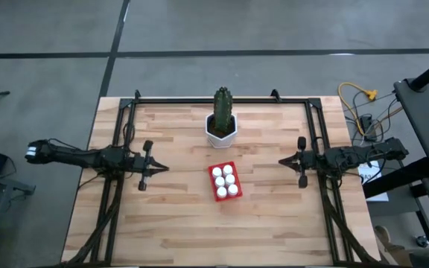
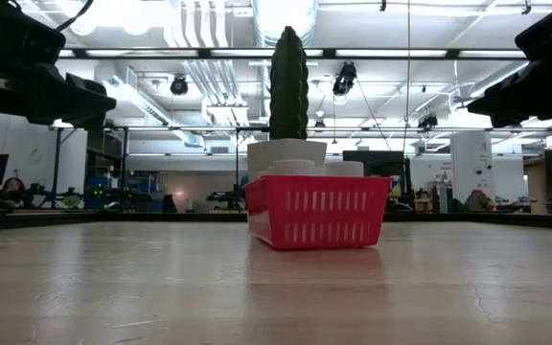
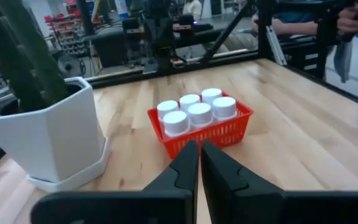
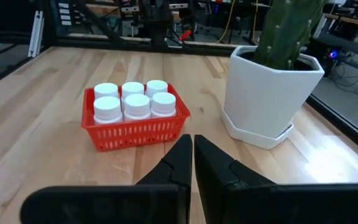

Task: Pick and place pill bottles into a basket
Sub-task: Return to Home Position

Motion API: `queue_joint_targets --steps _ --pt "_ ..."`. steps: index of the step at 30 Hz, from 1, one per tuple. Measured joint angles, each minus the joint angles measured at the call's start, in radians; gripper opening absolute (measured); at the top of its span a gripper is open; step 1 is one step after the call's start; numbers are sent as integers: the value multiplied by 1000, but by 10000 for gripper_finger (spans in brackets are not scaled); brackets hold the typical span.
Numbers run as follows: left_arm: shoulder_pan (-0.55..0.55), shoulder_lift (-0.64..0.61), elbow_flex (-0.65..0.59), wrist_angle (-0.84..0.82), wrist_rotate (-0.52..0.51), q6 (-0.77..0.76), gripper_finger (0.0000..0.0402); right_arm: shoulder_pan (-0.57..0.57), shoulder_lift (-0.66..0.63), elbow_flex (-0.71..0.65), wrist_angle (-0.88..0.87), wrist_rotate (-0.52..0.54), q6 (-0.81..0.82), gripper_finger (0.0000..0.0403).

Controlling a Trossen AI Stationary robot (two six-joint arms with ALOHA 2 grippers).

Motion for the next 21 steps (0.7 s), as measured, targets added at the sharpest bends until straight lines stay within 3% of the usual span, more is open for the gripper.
queue_joint_targets --steps 21 --pt "0 -69 -2 -13 45 2 1 0 1 0 1 -93 20 8"
